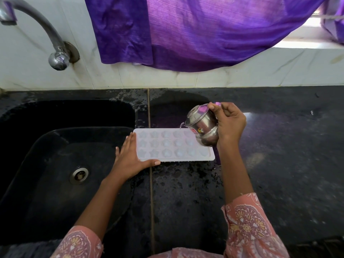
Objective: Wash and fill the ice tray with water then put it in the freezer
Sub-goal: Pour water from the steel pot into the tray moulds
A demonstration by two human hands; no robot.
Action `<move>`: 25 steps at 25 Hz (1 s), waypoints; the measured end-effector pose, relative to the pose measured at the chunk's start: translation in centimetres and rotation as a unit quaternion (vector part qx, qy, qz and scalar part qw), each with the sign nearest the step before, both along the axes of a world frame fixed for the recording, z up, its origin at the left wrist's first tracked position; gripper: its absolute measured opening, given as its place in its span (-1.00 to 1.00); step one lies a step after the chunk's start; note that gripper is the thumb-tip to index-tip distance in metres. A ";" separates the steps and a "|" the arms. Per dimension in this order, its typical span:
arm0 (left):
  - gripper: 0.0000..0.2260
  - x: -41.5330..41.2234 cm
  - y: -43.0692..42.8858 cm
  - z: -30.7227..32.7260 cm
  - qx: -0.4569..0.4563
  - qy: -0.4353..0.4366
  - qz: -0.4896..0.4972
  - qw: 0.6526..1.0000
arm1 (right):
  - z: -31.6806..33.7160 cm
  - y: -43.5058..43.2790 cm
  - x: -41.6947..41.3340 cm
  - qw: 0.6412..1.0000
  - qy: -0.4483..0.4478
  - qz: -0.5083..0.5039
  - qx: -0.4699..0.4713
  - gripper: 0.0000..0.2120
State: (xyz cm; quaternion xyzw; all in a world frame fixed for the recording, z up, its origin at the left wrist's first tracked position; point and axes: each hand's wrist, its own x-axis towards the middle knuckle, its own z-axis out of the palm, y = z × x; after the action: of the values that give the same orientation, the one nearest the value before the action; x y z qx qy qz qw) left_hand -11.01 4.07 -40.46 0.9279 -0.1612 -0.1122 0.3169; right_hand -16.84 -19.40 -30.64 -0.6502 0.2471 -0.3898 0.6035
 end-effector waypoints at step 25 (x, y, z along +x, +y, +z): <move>0.19 0.2 0.1 -0.4 0.001 -0.003 0.000 1.000 | -0.4 1.2 1.2 0.991 -0.050 0.020 0.122 -0.85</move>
State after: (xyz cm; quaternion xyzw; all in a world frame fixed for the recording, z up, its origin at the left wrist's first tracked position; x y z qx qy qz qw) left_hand -10.82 4.16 -40.83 0.9286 -0.1621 -0.1098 0.3152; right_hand -15.66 -18.19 -31.07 -0.5567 0.2490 -0.3765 0.6974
